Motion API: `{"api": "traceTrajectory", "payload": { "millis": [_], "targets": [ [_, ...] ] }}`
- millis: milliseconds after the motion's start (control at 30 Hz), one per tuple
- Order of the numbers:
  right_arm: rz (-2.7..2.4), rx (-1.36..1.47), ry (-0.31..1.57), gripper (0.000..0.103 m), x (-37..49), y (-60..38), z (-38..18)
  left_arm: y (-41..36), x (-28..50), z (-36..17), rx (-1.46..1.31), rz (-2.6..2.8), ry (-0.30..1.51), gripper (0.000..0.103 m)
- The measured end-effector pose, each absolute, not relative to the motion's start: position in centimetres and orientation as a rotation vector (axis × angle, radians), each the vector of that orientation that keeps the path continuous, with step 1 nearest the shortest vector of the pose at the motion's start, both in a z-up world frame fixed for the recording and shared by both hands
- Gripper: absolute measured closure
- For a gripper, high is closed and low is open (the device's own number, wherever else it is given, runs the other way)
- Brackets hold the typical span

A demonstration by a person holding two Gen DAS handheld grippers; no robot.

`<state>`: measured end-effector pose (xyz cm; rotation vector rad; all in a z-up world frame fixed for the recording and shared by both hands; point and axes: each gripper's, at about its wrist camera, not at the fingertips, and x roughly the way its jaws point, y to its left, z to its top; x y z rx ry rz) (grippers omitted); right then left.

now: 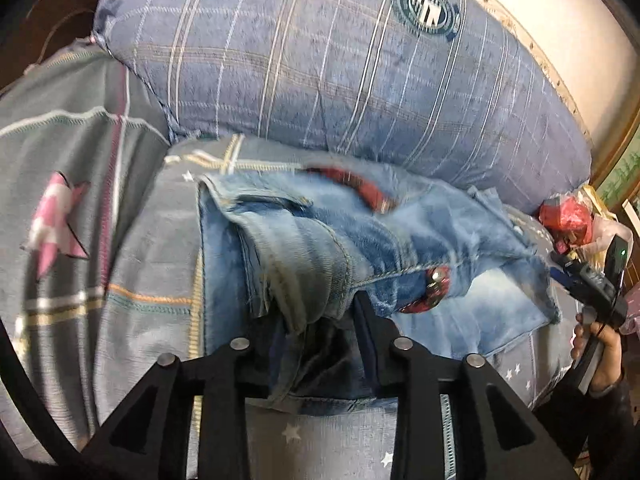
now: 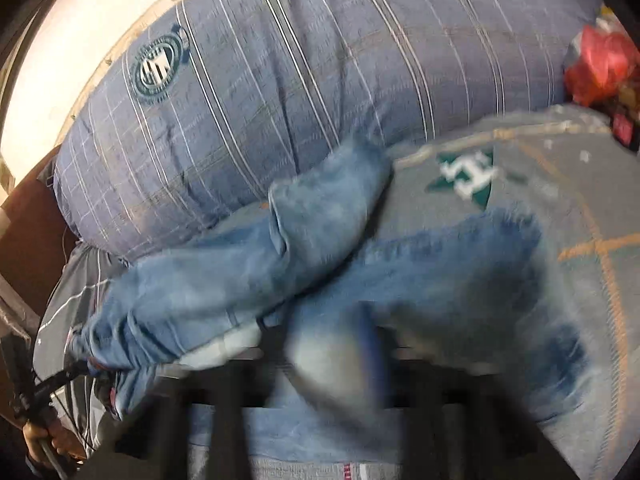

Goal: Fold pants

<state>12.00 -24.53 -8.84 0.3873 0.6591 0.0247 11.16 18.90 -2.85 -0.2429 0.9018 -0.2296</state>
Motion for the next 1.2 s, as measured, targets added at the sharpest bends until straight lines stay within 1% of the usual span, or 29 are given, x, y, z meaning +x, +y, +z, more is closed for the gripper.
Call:
{"api": "traceTrajectory", "payload": {
  "millis": [33,67,100,167,233,267,300,367,400,433,467,500,567,600,733,800,833,900,967,1067,1100,1200],
  "targets": [
    [0.022,0.381,0.634,0.003,11.8,-24.8,-8.0,19.0,11.0,-2.3,-0.251,-0.226,0.879,0.054],
    [0.022,0.359,0.610,0.004,12.2,-24.6,-6.8,19.1,11.0,-1.7,-0.263,-0.222,0.856,0.039],
    [0.021,0.328,0.601,0.003,12.9,-24.3,-5.9,19.1,11.1,-1.2,-0.275,-0.218,0.839,0.034],
    [0.004,0.246,0.612,0.004,15.3,-23.4,-4.3,19.0,12.0,-0.9,-0.294,-0.227,0.837,0.034],
    [-0.003,0.178,0.672,0.006,18.4,-22.7,-4.0,18.6,13.1,-1.4,-0.286,-0.218,0.856,0.034],
    [0.003,0.156,0.701,0.009,20.0,-22.1,-4.1,18.6,13.8,-2.0,-0.285,-0.205,0.878,0.034],
    [0.015,0.131,0.740,0.017,21.7,-21.4,-4.5,18.7,14.6,-3.0,-0.304,-0.193,0.909,0.034],
    [0.024,0.075,0.831,0.023,25.0,-19.8,-6.3,19.2,15.3,-4.5,-0.357,-0.183,0.943,0.034],
    [0.022,0.058,0.861,0.031,25.8,-19.4,-7.2,19.4,15.5,-5.1,-0.384,-0.182,0.954,0.036],
    [0.011,0.029,0.906,0.040,26.8,-18.8,-8.5,19.5,15.6,-5.6,-0.403,-0.183,0.957,0.043],
    [-0.012,-0.003,0.937,0.071,27.5,-18.4,-9.6,19.5,15.6,-5.7,-0.404,-0.188,0.955,0.074],
    [-0.034,-0.027,0.945,0.093,27.8,-18.3,-10.2,19.4,15.8,-5.8,-0.396,-0.194,0.968,0.082],
    [-0.045,-0.015,0.894,0.097,27.2,-18.9,-9.7,19.4,16.0,-5.2,-0.388,-0.193,0.950,0.082],
    [-0.051,0.010,0.844,0.098,26.5,-19.5,-8.6,19.4,16.2,-4.6,-0.371,-0.191,0.931,0.083],
    [-0.072,0.099,0.652,0.098,23.9,-22.8,-2.3,19.9,17.1,-0.8,-0.384,-0.205,0.843,0.083],
    [-0.067,0.193,0.545,0.098,21.9,-25.4,1.0,20.3,16.8,0.6,-0.418,-0.224,0.799,0.083],
    [-0.059,0.252,0.480,0.098,20.2,-26.9,2.6,20.5,16.6,0.9,-0.432,-0.234,0.782,0.083],
    [-0.045,0.329,0.395,0.098,16.9,-28.9,3.7,20.7,15.7,0.6,-0.435,-0.251,0.790,0.082],
    [-0.039,0.398,0.383,0.098,13.5,-30.5,2.4,20.9,15.3,-1.5,-0.423,-0.256,0.884,0.082],
    [-0.050,0.509,0.473,0.098,9.6,-32.3,-3.9,21.4,13.9,-5.7,-0.420,-0.257,1.014,0.082],
    [-0.065,0.539,0.522,0.098,8.2,-32.5,-6.8,21.5,13.3,-6.8,-0.417,-0.256,1.039,0.082],
    [-0.112,0.598,0.637,0.098,6.3,-33.0,-12.9,21.7,12.1,-8.0,-0.433,-0.259,1.057,0.082]
  ]
}}
